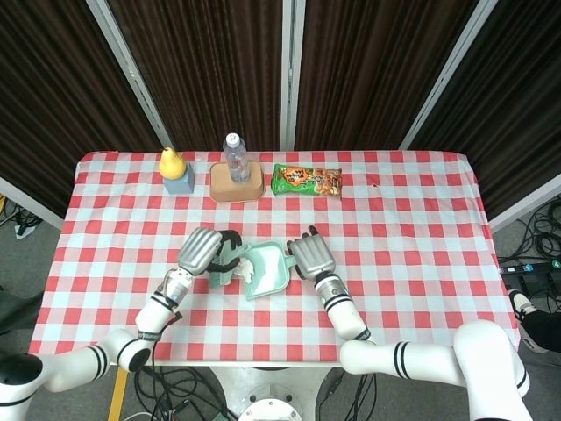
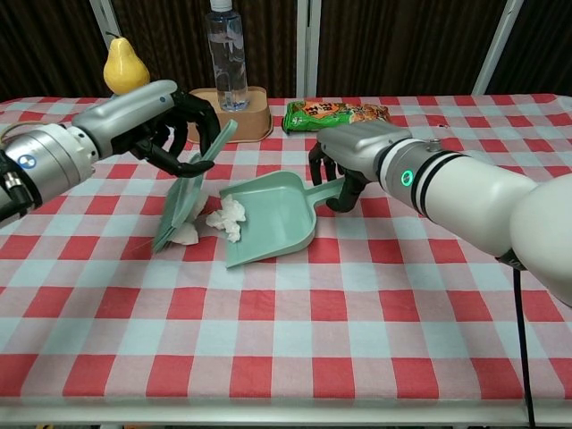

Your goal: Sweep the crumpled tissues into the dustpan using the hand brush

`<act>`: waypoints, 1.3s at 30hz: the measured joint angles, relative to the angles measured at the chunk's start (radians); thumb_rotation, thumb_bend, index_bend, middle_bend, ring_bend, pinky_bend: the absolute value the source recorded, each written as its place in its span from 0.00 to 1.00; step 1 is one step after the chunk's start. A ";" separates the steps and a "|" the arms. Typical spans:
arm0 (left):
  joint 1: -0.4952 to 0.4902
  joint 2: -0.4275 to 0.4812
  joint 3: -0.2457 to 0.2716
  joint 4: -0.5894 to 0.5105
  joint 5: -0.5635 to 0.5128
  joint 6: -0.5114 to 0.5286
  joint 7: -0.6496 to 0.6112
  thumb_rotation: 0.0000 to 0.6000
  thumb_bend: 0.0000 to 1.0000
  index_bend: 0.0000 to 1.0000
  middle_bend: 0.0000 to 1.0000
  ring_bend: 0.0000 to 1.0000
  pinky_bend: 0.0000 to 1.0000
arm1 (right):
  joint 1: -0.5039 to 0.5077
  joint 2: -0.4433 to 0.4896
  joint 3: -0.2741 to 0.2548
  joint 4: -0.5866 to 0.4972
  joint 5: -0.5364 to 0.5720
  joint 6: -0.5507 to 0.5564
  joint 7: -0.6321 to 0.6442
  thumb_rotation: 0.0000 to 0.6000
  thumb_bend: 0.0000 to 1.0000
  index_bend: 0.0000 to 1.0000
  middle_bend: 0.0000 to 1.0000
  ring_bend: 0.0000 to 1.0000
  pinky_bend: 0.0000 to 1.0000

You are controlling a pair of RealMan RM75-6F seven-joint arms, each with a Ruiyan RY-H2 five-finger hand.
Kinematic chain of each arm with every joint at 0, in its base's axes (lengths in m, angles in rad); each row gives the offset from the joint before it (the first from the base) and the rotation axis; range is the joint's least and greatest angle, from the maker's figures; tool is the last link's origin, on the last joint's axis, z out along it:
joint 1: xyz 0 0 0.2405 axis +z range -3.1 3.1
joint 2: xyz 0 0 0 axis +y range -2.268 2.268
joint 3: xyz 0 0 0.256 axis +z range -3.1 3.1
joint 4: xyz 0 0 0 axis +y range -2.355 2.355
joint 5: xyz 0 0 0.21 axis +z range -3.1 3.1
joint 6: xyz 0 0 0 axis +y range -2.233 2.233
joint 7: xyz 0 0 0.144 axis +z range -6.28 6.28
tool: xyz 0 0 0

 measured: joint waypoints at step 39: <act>-0.036 0.027 -0.037 -0.098 0.014 0.032 -0.043 1.00 0.43 0.49 0.54 0.67 0.88 | -0.047 -0.057 0.014 0.068 -0.038 -0.039 0.155 1.00 0.41 0.58 0.49 0.28 0.14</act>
